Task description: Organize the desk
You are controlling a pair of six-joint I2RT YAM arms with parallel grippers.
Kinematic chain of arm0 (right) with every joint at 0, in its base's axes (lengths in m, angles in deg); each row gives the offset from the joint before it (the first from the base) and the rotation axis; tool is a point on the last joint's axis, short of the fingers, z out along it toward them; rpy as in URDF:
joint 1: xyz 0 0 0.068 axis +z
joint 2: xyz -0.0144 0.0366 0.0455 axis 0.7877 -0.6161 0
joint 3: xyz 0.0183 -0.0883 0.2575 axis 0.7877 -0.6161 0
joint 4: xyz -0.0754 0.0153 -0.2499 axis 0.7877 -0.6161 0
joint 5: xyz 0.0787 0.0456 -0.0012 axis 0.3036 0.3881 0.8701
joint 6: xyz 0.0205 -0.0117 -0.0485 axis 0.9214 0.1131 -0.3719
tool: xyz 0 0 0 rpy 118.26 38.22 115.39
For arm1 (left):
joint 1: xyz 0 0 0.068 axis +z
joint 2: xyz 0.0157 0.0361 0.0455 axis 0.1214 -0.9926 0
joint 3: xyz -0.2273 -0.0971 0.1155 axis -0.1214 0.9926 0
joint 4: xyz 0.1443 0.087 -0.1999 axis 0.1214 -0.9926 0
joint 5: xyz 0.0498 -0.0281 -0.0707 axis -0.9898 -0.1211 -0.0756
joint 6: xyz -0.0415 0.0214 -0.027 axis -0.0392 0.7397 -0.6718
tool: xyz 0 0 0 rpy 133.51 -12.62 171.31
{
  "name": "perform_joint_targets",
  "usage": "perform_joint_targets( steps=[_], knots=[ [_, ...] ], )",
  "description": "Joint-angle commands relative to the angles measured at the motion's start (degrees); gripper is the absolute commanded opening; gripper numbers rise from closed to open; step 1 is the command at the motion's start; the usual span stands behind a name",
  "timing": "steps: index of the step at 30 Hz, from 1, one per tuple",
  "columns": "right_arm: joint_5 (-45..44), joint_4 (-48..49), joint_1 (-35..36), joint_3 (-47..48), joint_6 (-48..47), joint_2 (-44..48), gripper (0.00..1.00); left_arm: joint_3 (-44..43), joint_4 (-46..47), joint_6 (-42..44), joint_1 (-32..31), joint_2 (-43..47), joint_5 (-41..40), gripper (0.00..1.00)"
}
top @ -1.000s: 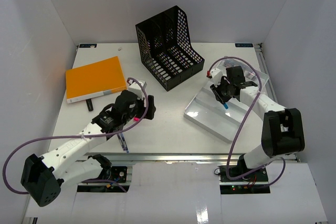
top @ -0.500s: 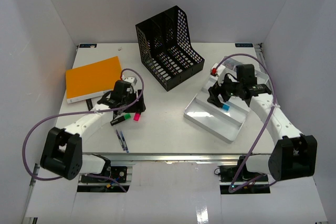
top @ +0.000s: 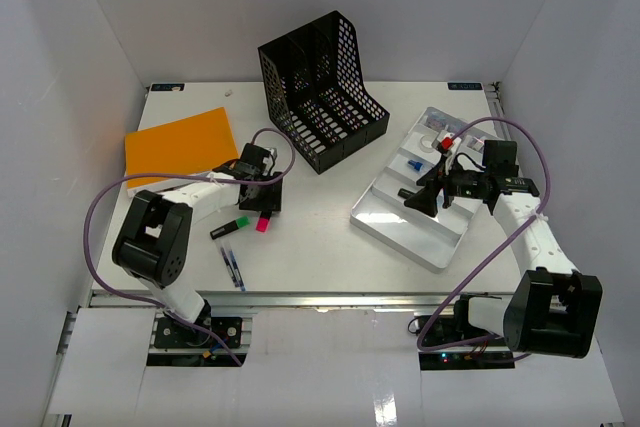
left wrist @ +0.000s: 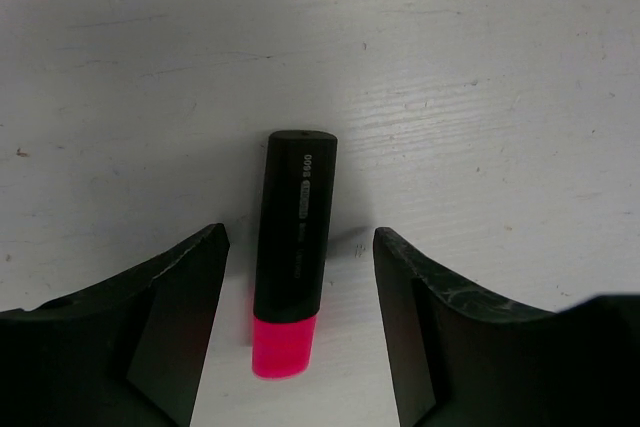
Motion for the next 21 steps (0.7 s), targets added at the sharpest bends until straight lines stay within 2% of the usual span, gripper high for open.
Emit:
perform_joint_targets(
  steps=[1, 4, 9, 12, 13, 16, 19, 21],
  knots=[
    [5.41, 0.34, -0.16, -0.25, -1.23, 0.25, 0.84, -1.44, -2.2, 1.67, -2.13, -0.51, -5.77, 0.69],
    [5.88, -0.04, -0.25, -0.35, -1.38, 0.15, 0.84, -1.48, -2.23, 1.58, -2.84, -1.02, -5.19, 0.63],
    [7.57, -0.44, -0.25, -0.59, -1.37, 0.36, 0.84, -1.37, -1.91, 0.98, -3.3, -0.03, -2.81, 0.45],
    [10.17, -0.65, -0.25, -0.74, -1.06, 0.43, 0.84, -0.79, -1.17, 0.18, -3.37, 1.64, 0.15, 0.3],
    [10.89, -0.45, -0.25, -0.83, -0.6, 0.28, 0.84, -0.35, -0.76, -0.48, -3.37, 2.25, 3.27, 0.24],
    [11.73, -0.72, -0.08, -0.93, 0.86, -1.01, 0.83, 1.2, 3.59, -2.01, -3.37, 6.22, 11.23, 0.19],
    [12.59, -0.54, 0.22, -0.74, 4.4, -2.87, 0.82, 4.8, 11.92, -6.24, -3.37, 10.74, 22.17, 0.17],
    [12.51, 1.12, 1.27, -0.45, 8.02, -4.47, 0.81, 8.67, 21.07, -12.48, -3.45, 12.88, 30.52, 0.15]
  ],
)
